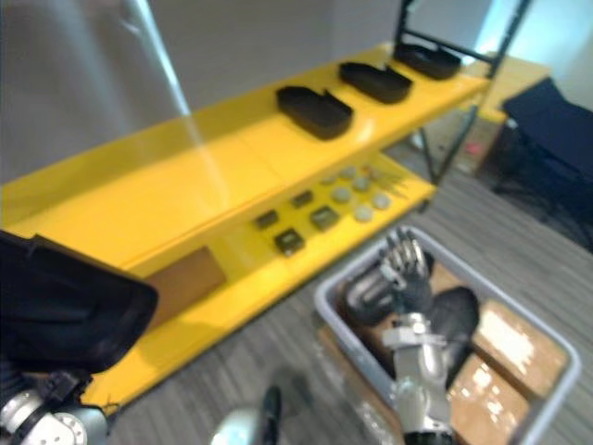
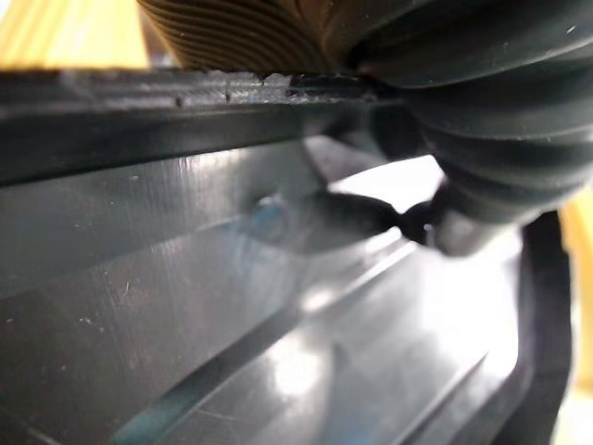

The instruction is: Walk over and take plastic housings, then place them on the shelf

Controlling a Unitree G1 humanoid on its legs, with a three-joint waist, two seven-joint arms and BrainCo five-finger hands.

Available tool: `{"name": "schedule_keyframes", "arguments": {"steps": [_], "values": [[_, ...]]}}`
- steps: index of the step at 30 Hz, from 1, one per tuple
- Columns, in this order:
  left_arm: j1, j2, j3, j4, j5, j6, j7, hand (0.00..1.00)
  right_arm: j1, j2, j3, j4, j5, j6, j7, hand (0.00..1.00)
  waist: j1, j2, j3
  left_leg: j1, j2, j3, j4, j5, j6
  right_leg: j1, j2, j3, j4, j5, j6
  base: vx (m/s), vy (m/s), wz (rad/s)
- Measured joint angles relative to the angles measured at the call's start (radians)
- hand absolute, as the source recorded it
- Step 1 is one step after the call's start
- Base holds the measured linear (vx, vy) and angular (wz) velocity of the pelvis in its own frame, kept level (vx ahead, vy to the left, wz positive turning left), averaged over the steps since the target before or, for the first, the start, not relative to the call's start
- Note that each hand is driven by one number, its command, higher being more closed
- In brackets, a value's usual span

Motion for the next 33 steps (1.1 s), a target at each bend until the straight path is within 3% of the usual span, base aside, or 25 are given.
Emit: {"name": "schedule_keyframes", "arguments": {"steps": [2, 6, 10, 12, 15, 17, 20, 22, 24, 26, 33], "values": [[0.0, 0.0, -0.021, 0.0, 0.001, 0.008, -0.007, 1.0, 0.017, 0.004, 0.002, -0.001, -0.001, 0.01, -0.014, 0.0, -0.002, -0.004, 0.002, 0.032, -0.024, 0.003, -0.063, 0.047, -0.003, 0.0, -0.022, 0.007, 0.034, 0.0, 0.0, 0.02, 0.123, 0.48], [-0.002, 0.004, -0.031, 0.0, 0.001, 0.012, -0.014, 1.0, 0.041, 0.009, -0.002, -0.003, -0.001, 0.015, -0.02, 0.0, -0.012, -0.019, 0.006, 0.044, -0.043, -0.009, -0.087, 0.052, -0.002, -0.021, -0.047, 0.042, 0.095, 0.004, -0.005, 0.03, 0.061, 0.16], [-0.034, 0.053, -0.077, 0.0, 0.004, 0.018, -0.063, 1.0, 0.104, 0.02, -0.038, -0.048, -0.003, 0.012, -0.02, 0.0, -0.052, -0.02, 0.009, 0.057, -0.048, -0.072, -0.114, 0.063, 0.013, -0.071, -0.051, 0.13, 0.233, 0.035, -0.036, 0.09, 0.015, 0.42], [-0.081, 0.092, -0.099, 0.019, 0.008, 0.016, -0.074, 1.0, 0.128, 0.02, -0.067, -0.07, -0.005, 0.001, -0.019, 0.0, -0.078, -0.009, 0.017, 0.072, -0.045, -0.118, -0.134, 0.078, 0.027, -0.095, -0.021, 0.208, 0.255, -0.035, -0.058, 0.08, -0.034, 0.48], [-0.136, 0.108, -0.114, 0.079, 0.011, 0.021, -0.07, 1.0, 0.127, 0.008, -0.072, -0.105, -0.027, -0.004, -0.015, 0.0, -0.08, -0.013, 0.018, 0.059, -0.053, -0.121, -0.125, 0.084, 0.026, -0.153, 0.008, 0.226, 0.168, -0.047, -0.075, 0.01, -0.072, 0.17], [-0.134, 0.108, -0.136, 0.094, 0.012, 0.033, -0.07, 1.0, 0.123, -0.01, -0.076, -0.112, -0.044, -0.004, -0.014, 0.0, -0.08, -0.006, 0.014, 0.042, -0.057, -0.117, -0.125, 0.093, 0.014, -0.155, 0.016, 0.246, 0.136, -0.056, -0.063, -0.02, -0.109, 0.0], [-0.139, 0.105, -0.142, 0.093, 0.012, 0.04, -0.065, 1.0, 0.1, -0.03, -0.083, -0.115, -0.053, -0.003, -0.014, 0.0, -0.085, 0.017, 0.037, -0.005, -0.048, -0.116, -0.125, 0.121, -0.007, -0.168, 0.031, 0.248, 0.072, -0.062, -0.013, -0.04, -0.125, -0.01], [-0.137, 0.105, -0.15, 0.093, 0.013, 0.041, -0.061, 1.0, 0.088, -0.042, -0.094, -0.115, -0.062, -0.003, -0.014, 0.0, -0.086, 0.034, 0.057, -0.015, -0.036, -0.116, -0.118, 0.126, -0.014, -0.176, 0.044, 0.249, 0.079, -0.063, -0.013, -0.08, -0.115, 0.02], [-0.137, 0.105, -0.161, 0.093, 0.013, 0.041, -0.042, 1.0, 0.071, -0.046, -0.118, -0.114, -0.063, -0.004, -0.016, 0.0, -0.087, 0.044, 0.07, -0.06, -0.025, -0.119, -0.063, 0.112, -0.016, -0.203, 0.053, 0.248, 0.098, -0.068, -0.023, -0.06, -0.077, 0.03], [-0.136, 0.105, -0.159, 0.093, 0.012, 0.04, -0.018, 1.0, 0.044, -0.047, -0.134, -0.113, -0.063, -0.022, -0.016, 0.0, -0.089, 0.048, 0.125, -0.087, -0.011, -0.118, 0.017, 0.075, -0.021, -0.21, 0.056, 0.252, 0.138, -0.085, -0.036, -0.04, -0.045, -0.03], [-0.09, 0.104, -0.115, 0.091, 0.014, 0.034, 0.026, 1.0, 0.045, -0.03, -0.128, -0.108, -0.063, -0.033, -0.009, 0.0, -0.074, 0.018, 0.162, -0.17, -0.016, -0.112, 0.298, -0.102, -0.015, -0.217, 0.008, 0.249, 0.281, -0.21, -0.036, 0.01, 0.023, 0.03]]}}
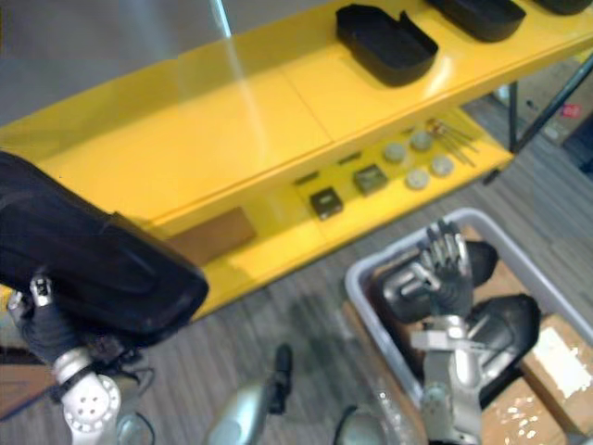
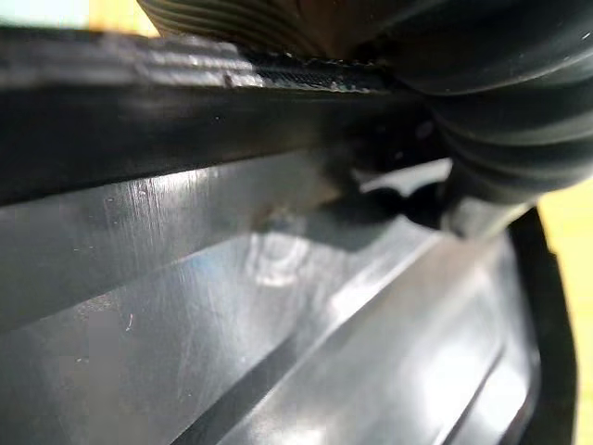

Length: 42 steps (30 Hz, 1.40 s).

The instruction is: Walk over and take plastic housings, then place them on the shelf

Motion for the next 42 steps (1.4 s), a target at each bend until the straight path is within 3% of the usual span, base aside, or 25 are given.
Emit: {"name": "schedule_keyframes", "arguments": {"steps": [2, 4, 5, 6, 7, 9, 12, 15, 16, 17, 18, 19, 21, 23, 25, 31, 32, 37, 42], "values": [[0.013, -0.002, 0.039, -0.013, 0.0, 0.0, 0.014, 1.0, 0.004, 0.024, 0.009, 0.015, 0.001, -0.01, -0.008, 0.0, 0.007, -0.013, 0.004, -0.022, 0.01, 0.031, 0.149, -0.099, 0.046, 0.053, -0.008, -0.033, 0.002, -0.022, 0.027, 0.18, 0.104, 0.26], [0.018, -0.009, 0.049, -0.023, 0.003, -0.005, 0.013, 1.0, 0.008, 0.025, 0.009, 0.03, 0.0, -0.02, -0.016, 0.0, 0.012, -0.019, -0.002, -0.022, 0.012, 0.022, 0.201, -0.164, 0.031, 0.058, -0.014, -0.034, 0.088, -0.022, 0.039, 0.23, 0.08, 0.27], [0.022, -0.016, 0.053, -0.023, 0.01, -0.004, 0.013, 1.0, 0.009, 0.028, 0.015, 0.034, 0.0, -0.02, -0.024, 0.0, 0.018, -0.02, -0.009, -0.02, 0.003, 0.008, 0.207, -0.174, 0.037, 0.025, -0.033, -0.027, 0.174, -0.001, 0.022, 0.37, 0.15, 0.48], [0.019, -0.015, 0.055, -0.037, 0.037, -0.003, 0.011, 1.0, 0.007, 0.036, 0.023, 0.034, -0.002, -0.02, -0.034, 0.0, 0.018, -0.024, -0.016, -0.001, -0.009, -0.023, 0.181, -0.176, 0.04, -0.025, -0.048, -0.015, 0.286, 0.09, -0.001, 0.37, 0.157, 0.54], [0.019, -0.014, 0.056, -0.048, 0.039, -0.004, 0.009, 1.0, 0.005, 0.038, 0.023, 0.035, -0.005, -0.02, -0.034, 0.0, 0.017, -0.024, -0.018, 0.017, -0.011, -0.041, 0.161, -0.171, 0.044, -0.044, -0.048, 0.001, 0.329, 0.124, -0.004, 0.38, 0.138, 0.68], [0.017, -0.011, 0.057, -0.07, 0.038, -0.005, 0.002, 1.0, 0.007, 0.039, 0.021, 0.035, -0.014, -0.02, -0.032, 0.0, 0.015, -0.029, -0.028, 0.081, -0.021, -0.079, 0.095, -0.161, 0.048, -0.063, -0.038, 0.037, 0.348, 0.09, -0.008, 0.3, 0.049, 0.57], [-0.008, 0.009, 0.051, -0.073, 0.036, -0.005, -0.016, 1.0, 0.013, 0.037, -0.004, 0.035, -0.036, -0.018, -0.019, 0.0, -0.003, -0.019, -0.066, 0.185, -0.024, -0.17, 0.002, -0.153, 0.035, -0.088, 0.022, 0.087, 0.225, 0.064, -0.008, 0.34, -0.013, 0.82], [-0.091, 0.056, 0.013, -0.032, 0.028, -0.005, -0.034, 1.0, 0.013, -0.012, -0.06, 0.034, -0.027, -0.004, 0.019, 0.0, -0.015, -0.011, -0.12, 0.259, -0.026, -0.27, -0.071, -0.147, 0.02, -0.179, 0.058, 0.239, 0.082, 0.074, 0.017, 0.32, -0.142, 0.99], [-0.104, 0.064, 0.01, -0.015, 0.025, -0.005, -0.038, 1.0, 0.012, -0.024, -0.064, 0.034, -0.017, 0.001, 0.024, 0.0, -0.02, -0.012, -0.127, 0.271, -0.028, -0.286, -0.076, -0.149, 0.015, -0.183, 0.06, 0.259, 0.07, 0.087, 0.023, 0.22, -0.189, 0.85], [-0.116, 0.074, 0.008, 0.016, 0.018, -0.004, -0.05, 1.0, 0.008, -0.043, -0.065, 0.032, 0.0, 0.016, 0.044, 0.0, -0.031, -0.035, -0.153, 0.289, -0.042, -0.307, -0.076, -0.163, -0.009, -0.174, 0.051, 0.284, -0.032, 0.185, 0.018, 0.22, -0.204, 0.76], [-0.116, 0.08, 0.008, 0.017, 0.018, -0.004, -0.052, 1.0, 0.004, -0.044, -0.065, 0.032, 0.003, 0.018, 0.051, 0.0, -0.031, -0.055, -0.165, 0.291, -0.055, -0.304, -0.075, -0.172, -0.024, -0.169, 0.044, 0.284, -0.082, 0.27, 0.012, 0.32, -0.344, 0.72], [-0.116, 0.065, -0.006, 0.031, 0.026, -0.003, -0.053, 1.0, -0.01, -0.07, -0.067, 0.036, 0.005, 0.034, 0.062, 0.0, -0.029, -0.037, -0.177, 0.291, -0.03, -0.306, -0.067, -0.192, -0.05, -0.13, 0.057, 0.269, -0.13, 0.257, 0.027, 0.25, -0.28, 0.26], [-0.103, 0.049, -0.02, 0.031, 0.03, 0.0, -0.057, 1.0, -0.042, -0.112, -0.054, 0.037, 0.019, 0.063, 0.072, 0.0, -0.012, 0.002, -0.2, 0.299, 0.02, -0.271, -0.091, -0.192, -0.056, -0.09, 0.103, 0.262, -0.22, 0.294, 0.014, 0.23, -0.222, 0.02], [-0.105, 0.047, -0.023, 0.03, 0.03, 0.0, -0.057, 1.0, -0.073, -0.131, -0.053, 0.041, 0.039, 0.084, 0.086, 0.0, -0.01, 0.021, -0.211, 0.335, 0.047, -0.251, -0.134, -0.189, -0.061, -0.047, 0.125, 0.249, -0.27, 0.305, 0.001, 0.16, -0.121, 0.03], [-0.112, 0.041, -0.031, 0.029, 0.03, -0.002, -0.055, 1.0, -0.082, -0.133, -0.039, 0.042, 0.042, 0.091, 0.096, 0.0, -0.01, 0.025, -0.219, 0.359, 0.052, -0.246, -0.163, -0.178, -0.076, -0.015, 0.127, 0.24, -0.299, 0.305, 0.001, 0.11, -0.048, 0.11], [-0.114, 0.033, -0.074, 0.029, 0.039, -0.002, -0.055, 1.0, -0.076, -0.083, 0.023, 0.046, 0.043, 0.1, 0.094, 0.0, -0.008, 0.02, -0.226, 0.359, 0.038, -0.189, -0.177, -0.165, -0.077, 0.022, 0.105, 0.212, -0.352, 0.322, 0.01, 0.05, 0.036, 0.13], [-0.122, 0.033, -0.09, 0.029, 0.041, -0.002, -0.056, 1.0, -0.063, -0.064, 0.023, 0.046, 0.04, 0.097, 0.079, 0.0, -0.011, 0.005, -0.234, 0.366, 0.022, -0.191, -0.207, -0.134, -0.083, 0.032, 0.085, 0.187, -0.357, 0.323, 0.012, 0.03, 0.025, 0.44], [-0.129, 0.047, -0.092, 0.01, 0.071, -0.003, -0.071, 1.0, -0.07, -0.036, 0.021, 0.038, 0.021, 0.055, 0.007, 0.0, -0.004, -0.002, -0.239, 0.391, 0.013, -0.189, -0.259, -0.106, -0.072, 0.046, 0.072, 0.157, -0.355, 0.323, 0.012, 0.0, 0.019, 0.29], [-0.129, 0.098, -0.068, -0.04, 0.074, 0.008, -0.164, 1.0, -0.069, -0.028, 0.005, -0.078, -0.095, 0.005, -0.116, 0.0, -0.013, -0.003, -0.241, 0.402, 0.013, -0.152, -0.3, -0.082, -0.067, 0.044, 0.066, 0.16, -0.359, 0.323, 0.012, -0.08, -0.001, -0.04]]}}
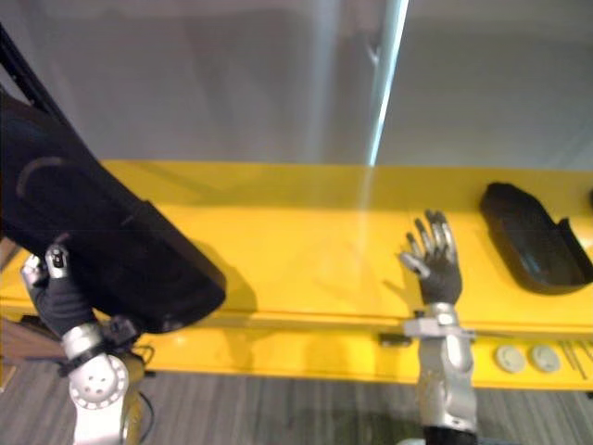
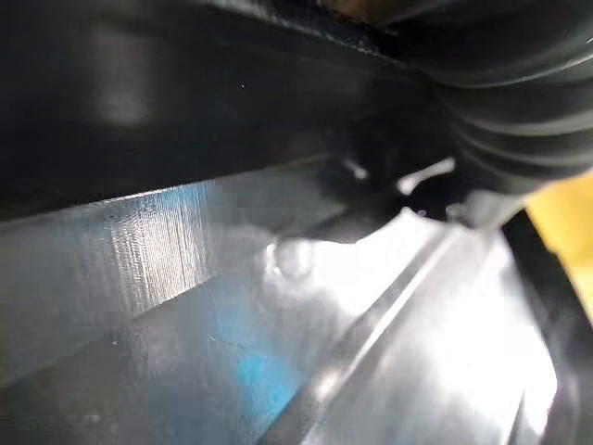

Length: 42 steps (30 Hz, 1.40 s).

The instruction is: Walk over and take plastic housings, then place them on the shelf

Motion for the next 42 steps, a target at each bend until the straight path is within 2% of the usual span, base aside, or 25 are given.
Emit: {"name": "schedule_keyframes", "arguments": {"steps": [2, 6, 9, 11, 13, 14, 15, 17, 18, 21, 24, 26, 29, 33, 36, 42], "values": [[-0.003, 0.046, 0.017, -0.002, -0.007, 0.033, -0.087, 1.0, 0.001, -0.004, -0.037, -0.054, -0.023, -0.002, -0.035, 0.0, -0.019, -0.001, -0.006, 0.007, 0.004, 0.027, -0.006, 0.002, 0.004, 0.001, 0.0, 0.008, -0.001, 0.006, -0.005, -0.07, -0.002, -0.15], [-0.062, 0.132, 0.014, 0.006, -0.009, 0.109, -0.169, 1.0, 0.008, -0.014, -0.09, -0.089, -0.042, -0.001, -0.071, 0.0, -0.04, -0.008, -0.012, 0.008, 0.015, 0.11, -0.004, -0.002, 0.01, -0.003, 0.005, 0.045, -0.018, 0.027, -0.001, -0.09, 0.019, -0.29], [-0.167, 0.214, -0.019, 0.05, -0.059, 0.191, -0.229, 1.0, 0.038, -0.019, -0.127, -0.136, -0.042, -0.001, -0.09, 0.0, -0.066, -0.016, -0.033, 0.007, 0.018, 0.152, -0.007, -0.004, 0.013, -0.016, 0.01, 0.08, -0.032, 0.042, 0.004, -0.05, 0.023, -0.34], [-0.26, 0.251, -0.056, 0.131, -0.122, 0.281, -0.261, 1.0, 0.044, -0.035, -0.161, -0.178, -0.039, -0.001, -0.086, 0.0, -0.099, -0.005, -0.045, 0.008, 0.019, 0.18, -0.006, -0.003, 0.013, -0.031, 0.013, 0.112, -0.032, 0.05, 0.006, -0.01, 0.026, -0.36], [-0.318, 0.264, -0.079, 0.208, -0.163, 0.342, -0.273, 1.0, 0.046, -0.05, -0.171, -0.188, -0.026, 0.004, -0.066, 0.0, -0.114, 0.007, -0.053, 0.01, 0.022, 0.203, -0.005, -0.003, 0.013, -0.038, 0.016, 0.127, -0.032, 0.054, 0.005, 0.01, 0.02, -0.3], [-0.369, 0.279, -0.101, 0.291, -0.176, 0.383, -0.281, 1.0, 0.052, -0.06, -0.177, -0.194, 0.007, 0.016, -0.024, 0.0, -0.132, 0.014, -0.052, 0.017, 0.025, 0.222, -0.007, -0.003, 0.013, -0.039, 0.02, 0.141, -0.032, 0.055, 0.005, 0.01, 0.008, -0.39], [-0.419, 0.285, -0.109, 0.381, -0.188, 0.414, -0.289, 1.0, 0.059, -0.073, -0.18, -0.198, 0.086, 0.054, 0.055, 0.0, -0.146, 0.021, -0.052, 0.029, 0.03, 0.237, -0.017, -0.003, 0.013, -0.04, 0.026, 0.156, -0.032, 0.056, 0.004, -0.01, -0.002, -0.34], [-0.483, 0.297, -0.11, 0.517, -0.227, 0.443, -0.29, 1.0, 0.066, -0.098, -0.181, -0.199, 0.2, 0.126, 0.181, 0.0, -0.164, 0.029, -0.05, 0.044, 0.036, 0.26, -0.028, -0.002, 0.011, -0.041, 0.034, 0.173, -0.032, 0.057, 0.002, -0.01, -0.02, -0.38], [-0.557, 0.328, -0.111, 0.671, -0.254, 0.455, -0.293, 1.0, 0.077, -0.132, -0.181, -0.2, 0.278, 0.193, 0.288, 0.0, -0.179, 0.034, -0.048, 0.045, 0.042, 0.283, -0.03, -0.002, 0.01, -0.052, 0.044, 0.195, -0.032, 0.063, -0.003, -0.01, -0.025, -0.44], [-0.663, 0.416, -0.111, 0.9, -0.303, 0.459, -0.31, 1.0, 0.082, -0.178, -0.187, -0.2, 0.387, 0.271, 0.418, 0.0, -0.213, 0.038, -0.042, 0.048, 0.051, 0.32, -0.039, -0.001, 0.009, -0.073, 0.058, 0.235, -0.031, 0.07, -0.009, -0.01, -0.028, -0.39], [-0.755, 0.468, -0.111, 1.065, -0.334, 0.478, -0.332, 1.0, 0.116, -0.181, -0.222, -0.2, 0.45, 0.292, 0.451, 0.0, -0.241, 0.046, -0.037, 0.063, 0.054, 0.347, -0.052, 0.003, 0.004, -0.079, 0.065, 0.257, -0.031, 0.07, -0.01, 0.01, -0.017, -0.29], [-0.793, 0.508, -0.111, 1.108, -0.372, 0.526, -0.344, 1.0, 0.155, -0.18, -0.235, -0.199, 0.45, 0.31, 0.466, 0.0, -0.256, 0.065, -0.027, 0.063, 0.053, 0.392, -0.06, 0.003, 0.003, -0.105, 0.071, 0.294, -0.022, 0.071, -0.009, -0.01, 0.0, -0.39], [-0.816, 0.512, -0.112, 1.142, -0.412, 0.595, -0.353, 1.0, 0.198, -0.17, -0.221, -0.194, 0.445, 0.323, 0.495, 0.0, -0.289, 0.089, -0.013, 0.071, 0.053, 0.43, -0.063, 0.005, 0.0, -0.11, 0.075, 0.314, -0.019, 0.071, -0.009, 0.0, -0.004, -0.25], [-0.817, 0.507, -0.12, 1.164, -0.438, 0.67, -0.353, 1.0, 0.218, -0.164, -0.22, -0.194, 0.44, 0.327, 0.524, 0.0, -0.322, 0.098, -0.007, 0.077, 0.056, 0.463, -0.062, 0.017, -0.019, -0.113, 0.078, 0.333, -0.016, 0.069, -0.012, -0.01, -0.03, -0.19], [-0.821, 0.477, -0.12, 1.2, -0.438, 0.706, -0.352, 1.0, 0.233, -0.164, -0.22, -0.193, 0.44, 0.333, 0.524, 0.0, -0.324, 0.113, 0.0, 0.077, 0.063, 0.5, -0.062, 0.017, -0.019, -0.125, 0.088, 0.341, -0.006, 0.068, -0.013, -0.03, -0.04, -0.09], [-0.82, 0.424, -0.155, 1.245, -0.438, 0.779, -0.345, 1.0, 0.225, -0.164, -0.216, -0.193, 0.441, 0.359, 0.523, 0.0, -0.329, 0.116, 0.015, 0.076, 0.068, 0.503, -0.064, 0.017, -0.019, -0.124, 0.092, 0.332, -0.004, 0.069, -0.015, -0.04, -0.026, 0.04]]}}
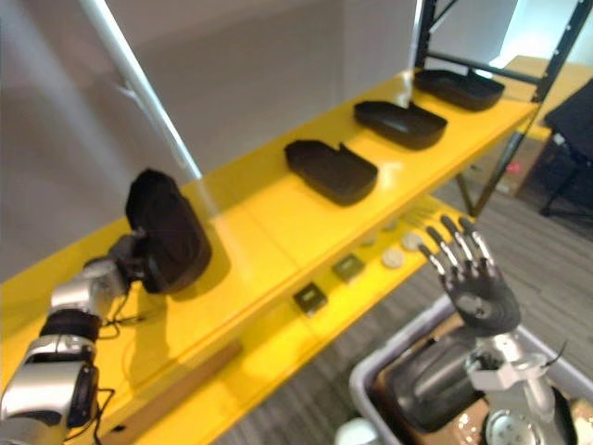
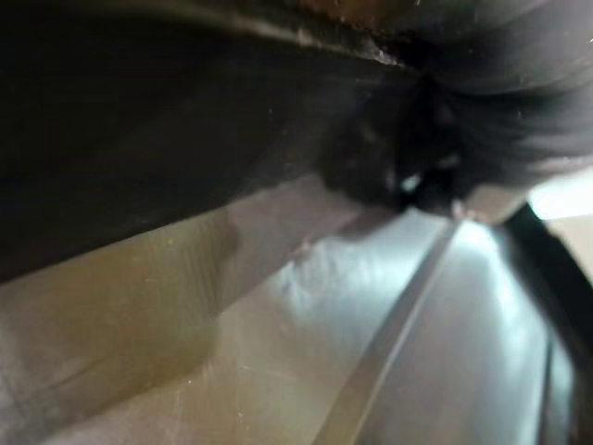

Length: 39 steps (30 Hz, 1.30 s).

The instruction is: Walk over and take plastic housings, then place them on the shelf

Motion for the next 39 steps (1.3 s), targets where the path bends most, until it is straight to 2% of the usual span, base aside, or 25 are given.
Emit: {"name": "schedule_keyframes", "arguments": {"steps": [3, 8, 12, 13, 17, 21, 25, 31, 36, 39], "values": [[0.001, -0.018, -0.031, 0.009, 0.01, 0.035, 0.037, 1.0, -0.003, 0.0, 0.007, 0.0, 0.0, 0.001, -0.002, 0.0, 0.0, -0.001, 0.007, -0.001, 0.0, 0.0, -0.01, 0.001, 0.002, 0.001, 0.0, -0.004, -0.007, 0.004, 0.0, -0.05, -0.015, 0.06], [-0.001, -0.037, -0.049, 0.003, 0.065, 0.044, 0.109, 1.0, -0.02, 0.0, 0.045, 0.0, 0.0, 0.001, -0.009, 0.0, -0.003, -0.003, 0.008, 0.0, 0.0, -0.008, -0.011, 0.004, 0.006, 0.019, -0.002, -0.018, -0.033, 0.021, 0.0, -0.01, -0.01, 0.04], [-0.019, -0.043, -0.072, 0.005, 0.106, 0.06, 0.12, 1.0, -0.022, 0.001, 0.064, -0.001, 0.001, 0.0, -0.042, 0.0, -0.015, -0.01, 0.013, 0.0, 0.001, -0.026, -0.011, 0.007, 0.006, 0.034, -0.005, -0.033, -0.05, 0.026, -0.002, -0.01, -0.01, 0.13], [-0.025, -0.051, -0.072, 0.012, 0.117, 0.061, 0.134, 0.0, -0.022, 0.003, 0.074, -0.001, 0.001, 0.0, -0.05, 0.0, -0.015, -0.01, 0.013, -0.001, 0.002, -0.025, -0.011, 0.007, 0.006, 0.036, -0.005, -0.033, -0.057, 0.03, -0.002, 0.0, 0.0, 0.0], [-0.042, -0.063, -0.07, 0.035, 0.116, 0.06, 0.189, 0.0, -0.016, 0.008, 0.079, -0.001, 0.001, 0.0, -0.07, 0.0, -0.018, -0.011, 0.014, 0.0, 0.003, -0.02, -0.011, 0.007, 0.006, 0.04, -0.004, -0.029, -0.067, 0.037, -0.004, -0.01, -0.004, -0.01], [-0.05, -0.062, -0.061, 0.054, 0.116, 0.053, 0.194, 0.0, -0.004, 0.009, 0.077, 0.0, 0.0, 0.0, -0.069, 0.0, -0.021, -0.012, 0.015, 0.003, 0.004, -0.01, -0.011, 0.007, 0.006, 0.048, -0.002, -0.021, -0.088, 0.051, -0.004, -0.03, -0.017, -0.07], [-0.05, -0.061, -0.048, 0.055, 0.112, 0.032, 0.21, 0.0, 0.004, 0.009, 0.076, 0.0, 0.001, 0.0, -0.062, 0.0, -0.02, -0.015, 0.029, 0.006, 0.005, 0.001, -0.011, 0.007, 0.006, 0.051, 0.0, -0.005, -0.096, 0.055, -0.006, -0.04, -0.026, -0.08], [-0.06, -0.063, -0.023, 0.058, 0.038, -0.018, 0.292, 0.0, 0.004, 0.013, 0.076, 0.001, 0.0, 0.0, -0.056, 0.0, -0.021, -0.02, 0.047, 0.006, 0.006, 0.002, -0.011, 0.007, 0.006, 0.051, 0.001, -0.004, -0.096, 0.057, -0.004, -0.02, -0.018, -0.01], [-0.1, -0.062, -0.015, 0.065, 0.058, -0.038, 0.32, 0.0, 0.001, 0.017, 0.084, 0.009, 0.009, -0.014, -0.042, 0.0, -0.018, -0.023, 0.05, 0.001, 0.005, 0.002, -0.011, 0.007, 0.006, 0.045, 0.001, -0.004, -0.096, 0.061, -0.004, 0.0, 0.0, 0.0], [-0.132, -0.058, -0.011, 0.066, 0.127, -0.039, 0.311, 0.0, -0.011, 0.016, 0.107, 0.031, 0.01, -0.043, -0.025, 0.0, -0.015, -0.023, 0.05, 0.001, 0.005, 0.001, -0.011, 0.008, 0.005, 0.046, 0.001, -0.005, -0.096, 0.061, -0.004, -0.01, -0.01, 0.0]]}}
